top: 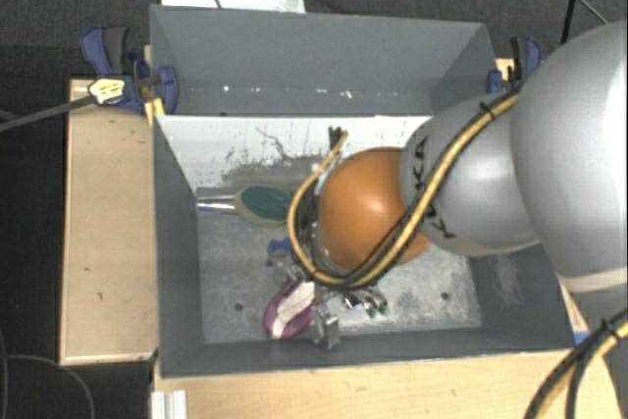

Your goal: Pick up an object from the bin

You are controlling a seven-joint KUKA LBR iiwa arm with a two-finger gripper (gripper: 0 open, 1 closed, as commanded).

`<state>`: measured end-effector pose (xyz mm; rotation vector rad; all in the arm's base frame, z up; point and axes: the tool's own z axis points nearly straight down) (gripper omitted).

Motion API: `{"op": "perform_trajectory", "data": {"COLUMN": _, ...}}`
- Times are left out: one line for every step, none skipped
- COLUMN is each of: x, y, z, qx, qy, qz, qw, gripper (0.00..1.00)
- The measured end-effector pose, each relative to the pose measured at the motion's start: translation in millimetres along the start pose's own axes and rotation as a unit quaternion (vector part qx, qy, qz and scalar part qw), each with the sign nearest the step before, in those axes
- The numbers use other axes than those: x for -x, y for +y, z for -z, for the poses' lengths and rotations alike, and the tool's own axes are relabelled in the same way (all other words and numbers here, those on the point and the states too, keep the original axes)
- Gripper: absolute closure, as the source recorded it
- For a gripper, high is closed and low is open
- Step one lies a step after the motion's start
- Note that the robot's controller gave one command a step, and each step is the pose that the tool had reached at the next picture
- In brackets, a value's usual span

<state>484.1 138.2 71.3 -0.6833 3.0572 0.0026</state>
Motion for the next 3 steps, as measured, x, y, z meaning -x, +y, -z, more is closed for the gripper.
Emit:
{"op": "perform_trajectory", "data": {"x": -0.1, "y": 0, "z": 0, "qx": 0.0, "qy": 0.0005, "qz": -0.003, "qw": 1.0, "gripper": 1.0}}
{"op": "perform_trajectory", "data": {"x": 12.8, "y": 7, "z": 128, "qx": 0.0, "qy": -0.0002, "qz": -0.001, "qw": 1.0, "gripper": 1.0}}
{"op": "perform_trajectory", "data": {"x": 24.2, "y": -21, "z": 189, "qx": -0.001, "qy": 0.0009, "qz": 0.2, "qw": 0.9798, "gripper": 1.0}}
